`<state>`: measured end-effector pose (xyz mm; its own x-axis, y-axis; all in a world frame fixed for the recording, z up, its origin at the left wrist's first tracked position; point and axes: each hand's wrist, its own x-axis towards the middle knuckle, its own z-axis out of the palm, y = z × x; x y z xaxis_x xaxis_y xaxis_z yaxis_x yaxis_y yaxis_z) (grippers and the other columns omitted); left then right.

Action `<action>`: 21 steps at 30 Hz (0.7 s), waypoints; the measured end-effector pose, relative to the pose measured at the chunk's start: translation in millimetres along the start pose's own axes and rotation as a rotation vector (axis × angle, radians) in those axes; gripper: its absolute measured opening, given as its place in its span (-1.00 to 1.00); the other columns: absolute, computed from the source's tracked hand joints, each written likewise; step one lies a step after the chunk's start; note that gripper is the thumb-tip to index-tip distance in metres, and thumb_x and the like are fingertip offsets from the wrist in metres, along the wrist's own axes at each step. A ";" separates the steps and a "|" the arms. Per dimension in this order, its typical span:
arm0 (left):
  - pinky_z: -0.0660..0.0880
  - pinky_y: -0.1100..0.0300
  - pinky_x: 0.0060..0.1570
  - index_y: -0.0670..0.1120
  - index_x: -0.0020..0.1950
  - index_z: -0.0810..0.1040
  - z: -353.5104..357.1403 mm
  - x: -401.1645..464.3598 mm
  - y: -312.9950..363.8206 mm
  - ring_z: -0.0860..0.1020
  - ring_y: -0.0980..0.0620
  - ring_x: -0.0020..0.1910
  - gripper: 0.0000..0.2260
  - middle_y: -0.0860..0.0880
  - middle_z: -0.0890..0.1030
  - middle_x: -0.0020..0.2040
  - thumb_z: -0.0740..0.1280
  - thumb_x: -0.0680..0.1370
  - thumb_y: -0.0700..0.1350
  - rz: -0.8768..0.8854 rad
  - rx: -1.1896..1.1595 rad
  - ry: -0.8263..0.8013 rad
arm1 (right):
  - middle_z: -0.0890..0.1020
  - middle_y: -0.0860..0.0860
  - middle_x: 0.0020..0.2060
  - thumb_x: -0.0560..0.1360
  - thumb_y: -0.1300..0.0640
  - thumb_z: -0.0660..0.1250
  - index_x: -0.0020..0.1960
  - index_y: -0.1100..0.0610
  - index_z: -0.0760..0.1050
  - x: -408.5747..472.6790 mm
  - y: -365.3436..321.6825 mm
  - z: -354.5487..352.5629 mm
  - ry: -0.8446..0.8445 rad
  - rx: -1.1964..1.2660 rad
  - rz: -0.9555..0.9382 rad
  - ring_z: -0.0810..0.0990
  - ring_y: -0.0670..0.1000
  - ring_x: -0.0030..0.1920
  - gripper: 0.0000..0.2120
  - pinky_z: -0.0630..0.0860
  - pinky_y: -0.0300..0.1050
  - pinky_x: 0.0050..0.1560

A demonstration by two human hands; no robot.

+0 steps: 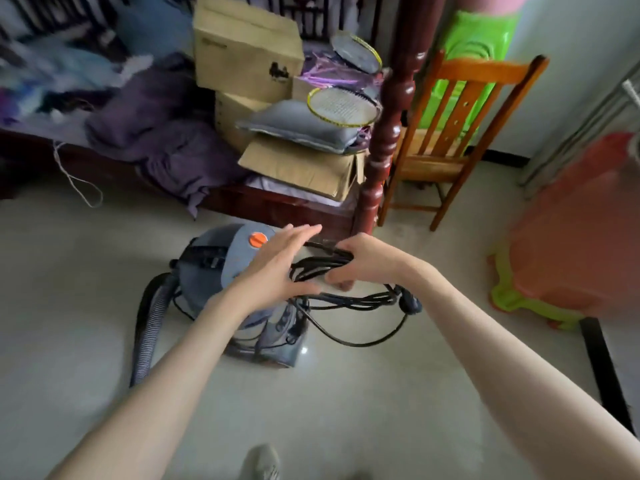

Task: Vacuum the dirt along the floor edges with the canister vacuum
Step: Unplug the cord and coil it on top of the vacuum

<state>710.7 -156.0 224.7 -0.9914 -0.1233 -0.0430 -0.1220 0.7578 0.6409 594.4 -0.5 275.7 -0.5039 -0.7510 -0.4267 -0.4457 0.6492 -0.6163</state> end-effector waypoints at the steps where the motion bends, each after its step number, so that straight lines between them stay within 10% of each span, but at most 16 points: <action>1: 0.27 0.01 0.39 0.07 0.45 0.31 -16.5 0.2 -8.2 0.29 0.00 0.43 -0.34 -0.02 0.37 0.42 0.51 0.41 -0.05 -0.007 -0.044 -0.025 | 0.68 0.17 -0.18 0.43 0.08 0.44 -0.12 0.21 0.57 7.7 -20.1 -0.1 -0.005 -0.025 -0.032 0.59 -0.02 -0.30 -0.82 0.58 0.03 -0.04; 7: 0.37 0.31 -0.22 0.04 -0.12 0.53 -106.3 -18.7 -75.0 0.46 0.27 -0.32 -0.79 0.07 0.56 -0.29 0.48 0.44 -0.23 -0.077 -0.334 0.032 | 0.48 -0.10 -0.39 0.48 0.06 0.46 -0.15 0.17 0.60 57.6 -102.4 11.8 0.103 -0.012 -0.237 0.40 -0.22 -0.47 -0.83 0.31 -0.33 -0.39; 17: 0.42 0.25 -0.30 0.19 0.05 0.45 -112.7 2.1 -176.4 0.44 0.20 -0.45 -0.70 0.22 0.56 -0.41 0.29 0.58 -0.26 -0.203 -0.444 0.199 | 0.66 0.14 -0.11 0.55 -0.02 0.38 0.05 0.22 0.59 173.8 -120.0 47.5 0.168 -0.042 -0.249 0.58 0.11 -0.10 -0.71 0.46 0.03 -0.04; 21: 0.40 0.38 -0.26 0.05 0.15 0.51 -105.1 37.3 -218.0 0.48 0.30 -0.35 -0.74 0.25 0.53 -0.26 0.31 0.56 -0.28 -0.284 -0.396 0.217 | 0.63 0.15 -0.18 0.59 0.01 0.33 0.07 0.26 0.61 229.2 -106.2 59.4 0.112 0.044 -0.178 0.51 0.02 -0.27 -0.70 0.41 -0.23 -0.25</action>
<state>705.2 -393.2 163.9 -0.8842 -0.4503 -0.1243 -0.3160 0.3805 0.8691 570.1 -248.7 204.0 -0.5004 -0.8338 -0.2332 -0.5037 0.4994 -0.7049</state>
